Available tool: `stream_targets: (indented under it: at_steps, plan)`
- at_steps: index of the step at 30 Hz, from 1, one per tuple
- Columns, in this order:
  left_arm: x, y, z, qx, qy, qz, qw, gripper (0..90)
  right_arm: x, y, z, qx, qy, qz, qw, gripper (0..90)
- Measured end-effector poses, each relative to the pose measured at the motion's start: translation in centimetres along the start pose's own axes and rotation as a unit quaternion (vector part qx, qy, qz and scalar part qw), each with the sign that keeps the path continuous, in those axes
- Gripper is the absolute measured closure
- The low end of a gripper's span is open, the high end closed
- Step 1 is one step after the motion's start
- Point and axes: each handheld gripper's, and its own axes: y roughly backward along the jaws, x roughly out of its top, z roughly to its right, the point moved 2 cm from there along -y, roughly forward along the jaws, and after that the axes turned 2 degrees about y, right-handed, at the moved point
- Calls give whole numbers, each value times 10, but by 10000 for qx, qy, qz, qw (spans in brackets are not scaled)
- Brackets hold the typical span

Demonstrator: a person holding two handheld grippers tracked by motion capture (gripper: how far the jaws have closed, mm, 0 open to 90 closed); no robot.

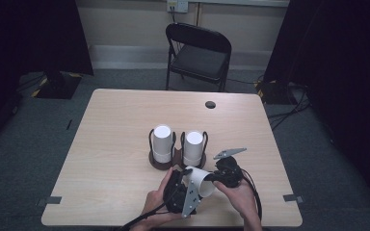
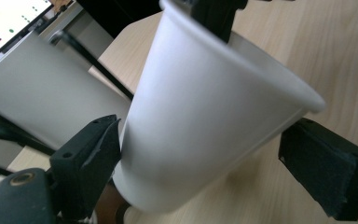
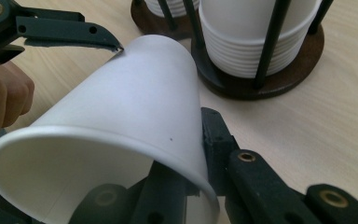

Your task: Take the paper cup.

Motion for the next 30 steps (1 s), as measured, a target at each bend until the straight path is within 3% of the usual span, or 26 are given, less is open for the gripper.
stream_targets:
  at_steps: [3, 8, 12, 15, 19, 30]
  plan:
    - [3, -2, 2, 32, -175, -25, 9998, 129, 2, -1, -1, 105, 15, -138, 9998, 874]
    - [4, -3, 1, -2, -191, 36, 9998, 155, 6, -5, -6, 205, 66, -259, 9994, 877]
    - [4, -3, 1, 89, -8, 144, 9999, 155, 9, -6, -7, 226, 80, -234, 9994, 878]
    - [5, 0, 0, 25, 30, 274, 9996, 184, 12, -8, -10, 292, 117, -249, 9992, 885]
    - [9, 1, 1, 217, -199, 272, 9992, 201, 16, -12, -15, 369, 200, -293, 9987, 893]
    - [10, 1, 0, 177, 47, 282, 9994, 190, 18, -16, -17, 426, 172, -346, 9983, 896]
